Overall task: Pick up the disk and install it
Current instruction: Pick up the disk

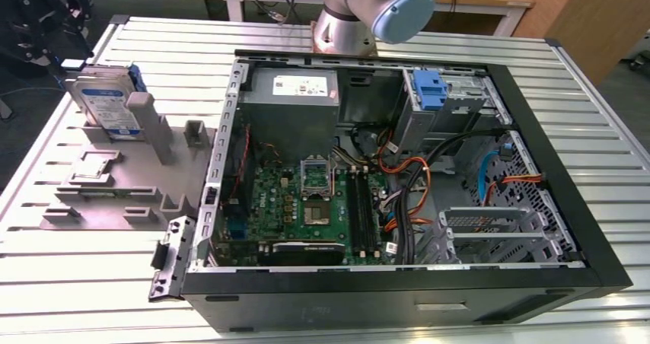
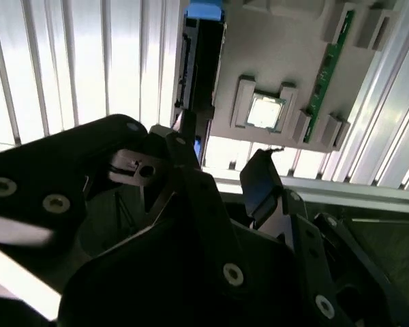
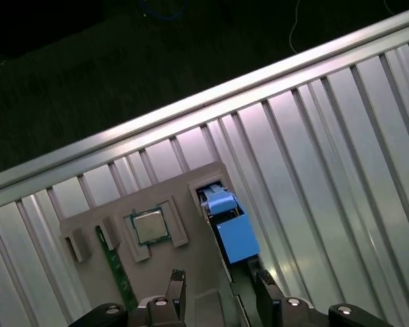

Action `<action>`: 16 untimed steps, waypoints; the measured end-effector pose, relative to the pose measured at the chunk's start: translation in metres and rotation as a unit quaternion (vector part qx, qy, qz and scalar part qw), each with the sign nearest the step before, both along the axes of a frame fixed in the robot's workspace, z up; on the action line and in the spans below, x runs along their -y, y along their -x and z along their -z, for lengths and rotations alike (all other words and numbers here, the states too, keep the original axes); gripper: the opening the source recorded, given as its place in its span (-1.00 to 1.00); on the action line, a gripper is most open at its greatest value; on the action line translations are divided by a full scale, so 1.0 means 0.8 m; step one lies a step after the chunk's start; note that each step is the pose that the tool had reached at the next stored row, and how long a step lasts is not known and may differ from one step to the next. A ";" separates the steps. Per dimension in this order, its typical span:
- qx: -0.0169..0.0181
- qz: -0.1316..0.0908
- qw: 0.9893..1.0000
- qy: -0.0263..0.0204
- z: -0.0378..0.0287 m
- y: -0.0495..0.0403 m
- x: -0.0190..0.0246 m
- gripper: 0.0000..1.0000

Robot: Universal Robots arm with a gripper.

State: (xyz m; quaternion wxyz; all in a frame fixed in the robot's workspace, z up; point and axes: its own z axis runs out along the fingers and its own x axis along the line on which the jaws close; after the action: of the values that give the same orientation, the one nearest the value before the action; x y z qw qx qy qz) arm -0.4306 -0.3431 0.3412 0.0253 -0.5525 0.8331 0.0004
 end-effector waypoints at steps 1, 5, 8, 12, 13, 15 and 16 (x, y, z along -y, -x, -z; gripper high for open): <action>0.000 -0.001 1.000 0.000 0.0001 0.001 0.0000 0.07; 0.000 -0.027 1.000 0.000 0.0007 0.001 -0.0002 0.07; -0.002 -0.043 0.999 -0.004 0.0008 0.001 -0.0001 0.07; -0.014 -0.053 0.998 -0.017 0.0008 0.001 -0.0002 0.07; -0.018 -0.055 0.998 -0.018 0.0007 0.001 -0.0002 0.07; -0.026 -0.061 0.998 -0.019 0.0007 0.001 -0.0002 0.07; -0.028 -0.067 0.997 -0.019 0.0010 0.001 -0.0002 0.07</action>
State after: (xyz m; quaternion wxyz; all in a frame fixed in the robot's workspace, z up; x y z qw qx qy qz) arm -0.4314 -0.3429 0.3404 0.0127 -0.6063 0.7944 0.0331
